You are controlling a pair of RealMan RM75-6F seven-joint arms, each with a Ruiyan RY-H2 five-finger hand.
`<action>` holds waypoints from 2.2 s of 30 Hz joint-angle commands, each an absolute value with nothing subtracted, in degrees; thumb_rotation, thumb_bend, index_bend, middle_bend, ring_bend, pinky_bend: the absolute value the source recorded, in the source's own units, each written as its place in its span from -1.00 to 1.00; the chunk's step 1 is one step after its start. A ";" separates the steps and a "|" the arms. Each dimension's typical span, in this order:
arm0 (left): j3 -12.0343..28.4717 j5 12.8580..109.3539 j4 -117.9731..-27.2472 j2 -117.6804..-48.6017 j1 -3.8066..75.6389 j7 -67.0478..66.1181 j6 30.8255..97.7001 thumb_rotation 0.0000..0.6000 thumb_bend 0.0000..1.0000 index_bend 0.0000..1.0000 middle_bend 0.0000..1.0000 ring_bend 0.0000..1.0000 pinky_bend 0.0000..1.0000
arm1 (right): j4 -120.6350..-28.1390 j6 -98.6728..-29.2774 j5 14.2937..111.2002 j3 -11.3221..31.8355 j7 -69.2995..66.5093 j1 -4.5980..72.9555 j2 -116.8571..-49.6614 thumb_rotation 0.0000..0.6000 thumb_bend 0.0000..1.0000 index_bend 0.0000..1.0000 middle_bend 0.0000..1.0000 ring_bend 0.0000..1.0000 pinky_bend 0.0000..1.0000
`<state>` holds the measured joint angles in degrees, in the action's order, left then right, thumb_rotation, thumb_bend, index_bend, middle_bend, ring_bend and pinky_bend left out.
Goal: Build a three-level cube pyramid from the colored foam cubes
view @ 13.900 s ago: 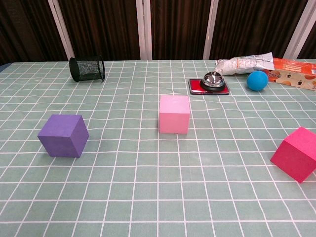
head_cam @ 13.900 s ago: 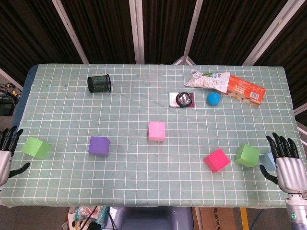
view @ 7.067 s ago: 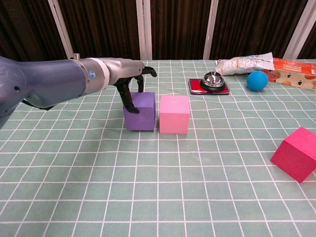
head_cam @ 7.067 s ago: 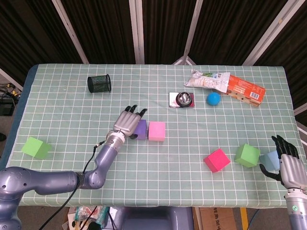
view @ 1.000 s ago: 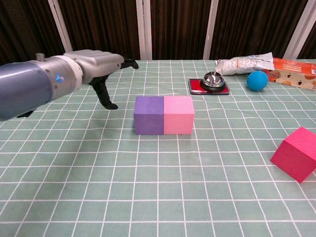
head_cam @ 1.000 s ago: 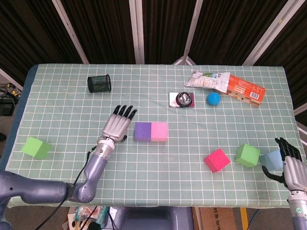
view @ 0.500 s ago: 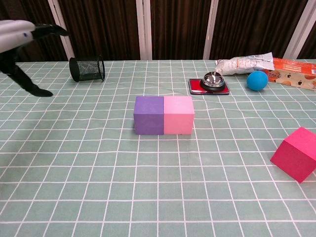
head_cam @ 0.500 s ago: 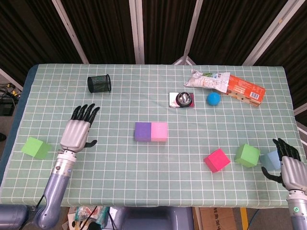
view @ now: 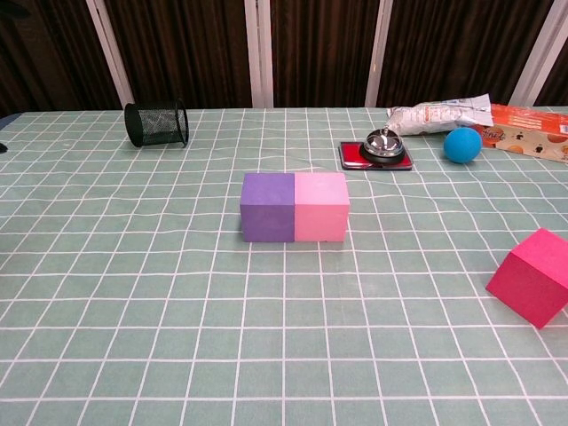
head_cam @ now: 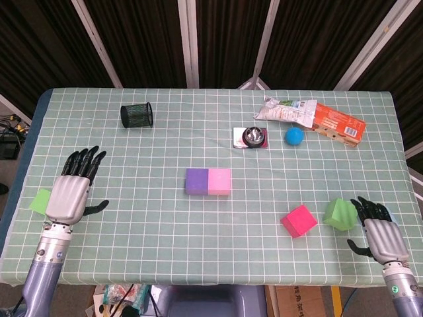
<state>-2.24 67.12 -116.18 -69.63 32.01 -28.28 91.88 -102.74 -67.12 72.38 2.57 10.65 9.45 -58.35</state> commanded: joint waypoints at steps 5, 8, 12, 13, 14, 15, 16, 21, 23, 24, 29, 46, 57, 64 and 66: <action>-1.68 69.41 -117.11 -68.42 30.31 -28.38 91.71 1.00 -0.74 -1.00 -1.00 -1.00 -1.00 | -102.21 -64.26 72.26 1.57 14.42 11.58 -60.48 1.00 -0.37 -1.00 -1.00 -1.00 -1.00; -1.40 69.77 -117.26 -68.17 29.78 -28.12 91.28 1.00 -0.74 -1.00 -1.00 -1.00 -1.00 | -101.86 -64.04 71.96 1.81 15.39 12.20 -61.51 1.00 -0.37 -1.00 -1.00 -1.00 -1.00; -0.73 70.50 -117.41 -67.81 29.37 -27.67 90.70 1.00 -0.74 -1.00 -1.00 -1.00 -1.00 | -100.04 -63.60 71.50 2.12 17.22 13.20 -63.07 1.00 -0.37 -1.00 -1.00 -1.00 -1.00; -0.45 70.71 -117.53 -67.65 29.23 -27.54 90.49 1.00 -0.74 -1.00 -1.00 -1.00 -1.00 | -99.44 -63.27 70.93 2.21 17.52 13.45 -63.57 1.00 -0.37 -1.00 -1.00 -1.00 -1.00; -0.25 70.84 -117.62 -67.53 29.13 -27.46 90.39 1.00 -0.74 -1.00 -1.00 -1.00 -1.00 | -99.26 -63.07 70.55 2.24 17.64 13.57 -63.78 1.00 -0.37 -1.00 -1.00 -1.00 -1.00; -0.05 70.95 -117.70 -67.40 29.01 -27.35 90.32 1.00 -0.74 -1.00 -1.00 -1.00 -1.00 | -99.21 -62.92 70.15 2.22 17.76 13.63 -63.94 1.00 -0.37 -1.00 -1.00 -1.00 -1.00; 0.22 71.01 -117.78 -67.27 28.91 -27.24 90.27 1.00 -0.74 -1.00 -1.00 -1.00 -1.00 | -99.29 -62.83 69.92 2.10 17.90 13.63 -64.07 1.00 -0.37 -1.00 -1.00 -1.00 -1.00; 1.40 70.58 -117.90 -66.74 28.36 -26.68 89.74 1.00 -0.74 -1.00 -1.00 -1.00 -1.00 | -99.40 -62.65 70.14 1.66 19.20 14.10 -65.26 1.00 -0.38 -1.00 -1.00 -1.00 -1.00; 1.82 70.49 -117.91 -66.53 28.08 -26.41 89.41 1.00 -0.74 -1.00 -1.00 -1.00 -1.00 | -99.20 -62.45 70.37 1.66 19.42 14.49 -65.96 1.00 -0.42 -1.00 -1.00 -1.00 -1.00; 1.99 70.53 -117.95 -66.45 27.98 -26.32 89.30 1.00 -0.74 -1.00 -1.00 -1.00 -1.00 | -98.99 -62.35 70.64 1.62 19.57 14.70 -66.23 1.00 -0.44 -1.00 -1.00 -1.00 -1.00; 2.79 70.65 -117.96 -66.22 27.35 -25.99 88.89 1.00 -0.74 -1.00 -1.00 -1.00 -1.00 | -96.89 -62.37 72.96 1.20 19.56 15.46 -68.02 1.00 -0.49 -1.00 -1.00 -1.00 -1.00; 5.04 71.38 -118.34 -66.35 25.67 -26.05 87.57 1.00 -0.74 -1.00 -1.00 -1.00 -1.00 | -91.58 -63.72 77.46 2.60 14.72 17.57 -74.96 1.00 -0.49 -1.00 -1.00 -1.00 -1.00; 6.07 71.41 -118.58 -66.25 24.85 -25.92 86.64 1.00 -0.74 -1.00 -1.00 -1.00 -1.00 | -91.55 -61.64 75.09 4.54 16.53 20.37 -79.17 1.00 -0.49 -1.00 -1.00 -1.00 -1.00; 6.50 71.69 -118.84 -65.97 24.30 -25.56 86.23 1.00 -0.74 -1.00 -1.00 -1.00 -1.00 | -92.07 -60.43 72.55 5.46 18.73 21.78 -80.43 1.00 -0.49 -1.00 -1.00 -1.00 -1.00; 6.63 71.68 -118.92 -65.87 24.12 -25.43 86.04 1.00 -0.74 -1.00 -1.00 -1.00 -1.00 | -92.96 -59.83 70.50 5.76 19.22 21.89 -80.21 1.00 -0.49 -1.00 -0.98 -1.00 -1.00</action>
